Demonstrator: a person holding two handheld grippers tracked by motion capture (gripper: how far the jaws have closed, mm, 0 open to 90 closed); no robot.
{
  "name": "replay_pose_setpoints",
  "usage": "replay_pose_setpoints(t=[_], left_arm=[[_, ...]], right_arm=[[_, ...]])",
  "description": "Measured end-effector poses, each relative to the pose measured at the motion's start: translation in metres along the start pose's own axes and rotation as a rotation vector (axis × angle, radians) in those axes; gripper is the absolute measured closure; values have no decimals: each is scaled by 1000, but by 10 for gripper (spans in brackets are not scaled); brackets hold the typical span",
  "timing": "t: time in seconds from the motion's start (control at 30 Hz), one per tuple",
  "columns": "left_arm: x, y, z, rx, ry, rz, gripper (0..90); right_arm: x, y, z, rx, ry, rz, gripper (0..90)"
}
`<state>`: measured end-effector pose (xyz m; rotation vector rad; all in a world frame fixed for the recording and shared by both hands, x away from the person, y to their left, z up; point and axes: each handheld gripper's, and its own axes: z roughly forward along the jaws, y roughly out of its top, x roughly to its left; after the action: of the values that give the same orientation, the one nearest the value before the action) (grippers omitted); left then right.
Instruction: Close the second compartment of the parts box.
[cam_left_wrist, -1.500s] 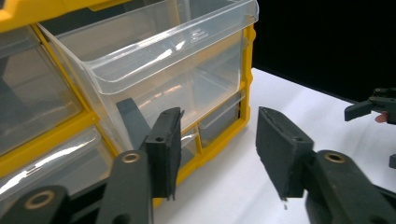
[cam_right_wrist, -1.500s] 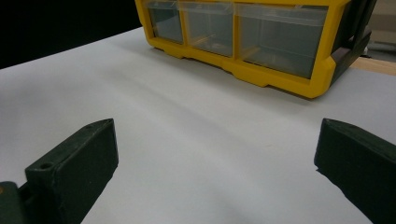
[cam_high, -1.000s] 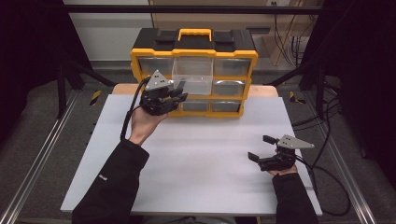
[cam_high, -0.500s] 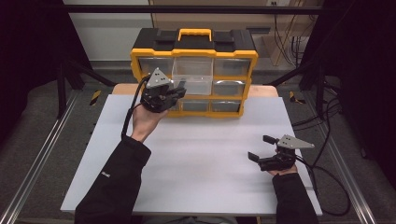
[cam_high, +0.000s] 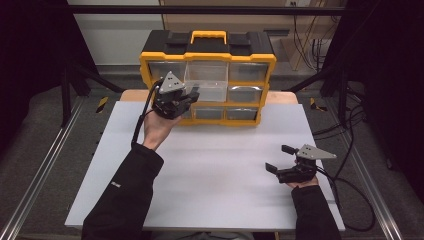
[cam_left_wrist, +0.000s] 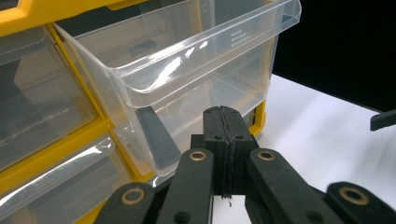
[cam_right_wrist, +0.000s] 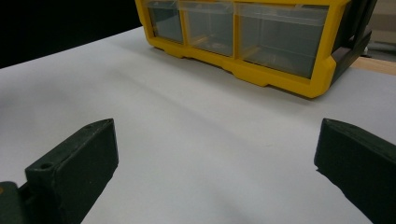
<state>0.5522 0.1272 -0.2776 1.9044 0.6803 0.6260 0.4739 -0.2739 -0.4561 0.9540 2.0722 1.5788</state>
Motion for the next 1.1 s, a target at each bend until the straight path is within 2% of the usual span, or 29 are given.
replay_pose_setpoints(t=[0.1,0.13,0.17,0.47,0.63,0.7,0.77,0.83,0.87,0.9,1.1], left_arm=[[-1,1,2,-4,1,7,890],[0,2,4,-18,-4,29,890],[0,3,5,-20,-3,34,890],[1,5,11,-19,0,42,890],[3,4,14,-22,-15,24,890],[2,4,13,-9,3,13,890],[3,5,15,-32,-11,36,891],[4,6,15,-32,-15,40,890],[4,6,16,-30,-10,36,891],[3,5,14,-6,11,18,890],[4,7,16,2,19,29,890]], right_arm=[[0,0,0,-1,2,2,3],[0,0,0,-1,2,2,3],[0,0,0,0,1,0,3],[0,0,0,-3,0,2,3],[0,0,0,-2,0,2,3],[0,0,0,-2,0,3,3],[0,0,0,-2,1,3,3],[0,0,0,-2,1,3,3],[0,0,0,-2,1,2,3],[0,0,0,-2,0,3,3],[0,0,0,-3,1,2,3]])
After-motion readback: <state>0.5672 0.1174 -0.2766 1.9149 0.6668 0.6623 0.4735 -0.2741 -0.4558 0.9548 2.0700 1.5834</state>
